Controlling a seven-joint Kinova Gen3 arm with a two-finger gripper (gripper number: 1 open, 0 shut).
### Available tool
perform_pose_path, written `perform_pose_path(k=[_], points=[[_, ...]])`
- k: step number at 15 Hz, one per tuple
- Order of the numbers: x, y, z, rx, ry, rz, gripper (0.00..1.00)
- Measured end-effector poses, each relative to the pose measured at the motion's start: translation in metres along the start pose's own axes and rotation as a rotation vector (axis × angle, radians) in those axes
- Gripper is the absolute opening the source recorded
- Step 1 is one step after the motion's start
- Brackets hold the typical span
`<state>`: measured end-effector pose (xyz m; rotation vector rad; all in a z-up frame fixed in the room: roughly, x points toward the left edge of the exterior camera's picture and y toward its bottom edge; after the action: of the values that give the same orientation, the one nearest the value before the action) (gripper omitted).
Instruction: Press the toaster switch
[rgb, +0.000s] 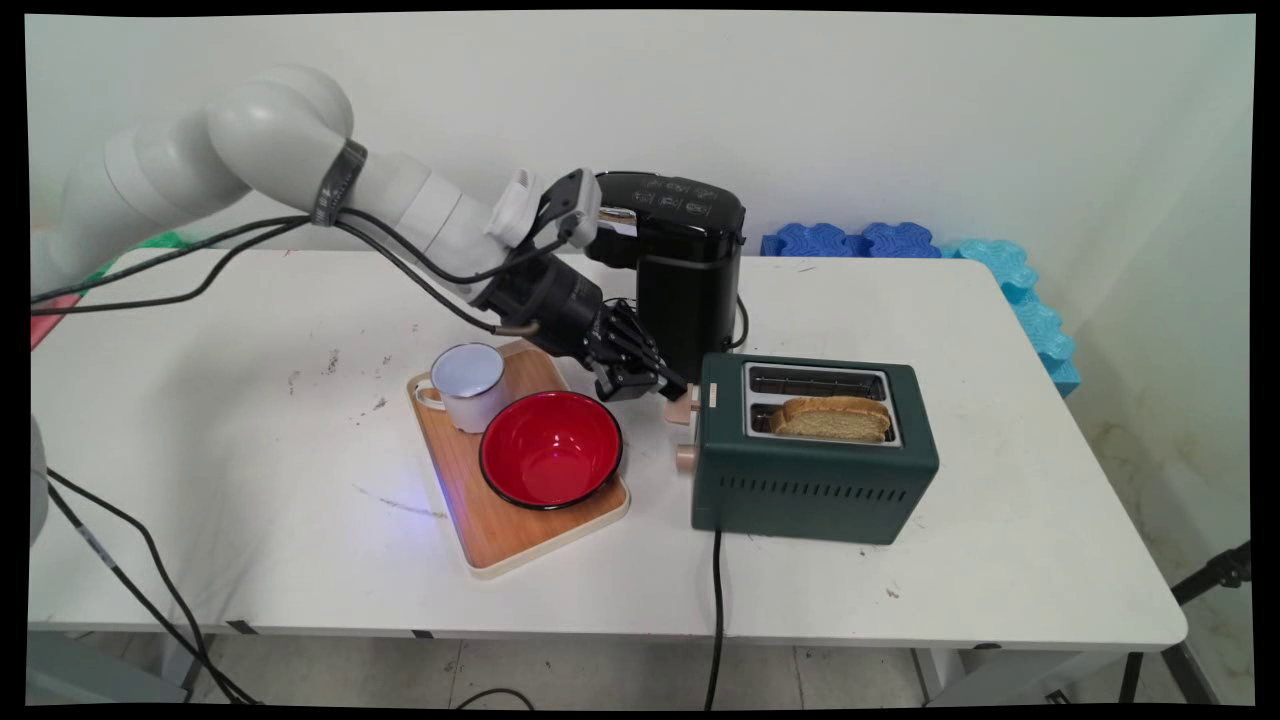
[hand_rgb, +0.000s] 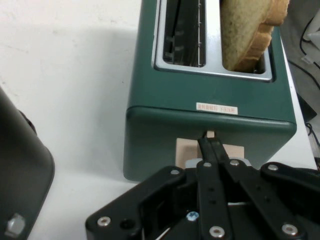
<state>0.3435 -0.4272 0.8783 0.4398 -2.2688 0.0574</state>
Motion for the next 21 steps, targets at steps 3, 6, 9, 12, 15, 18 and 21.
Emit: perform_pose_path(k=[3,6,9,12,15,18,21], points=[[-0.004,0.002,0.005,-0.005,-0.003,-0.001,0.0],[-0.009,0.002,0.009,-0.008,-0.006,0.0,0.0],[-0.013,0.001,0.014,-0.007,-0.01,0.0,0.0],[-0.018,0.0,0.019,-0.006,-0.013,-0.002,0.0],[-0.022,0.0,0.024,-0.003,-0.016,-0.003,0.0],[-0.026,-0.001,0.029,-0.002,-0.019,-0.003,0.0],[-0.029,0.0,0.032,-0.001,-0.022,-0.002,0.0]])
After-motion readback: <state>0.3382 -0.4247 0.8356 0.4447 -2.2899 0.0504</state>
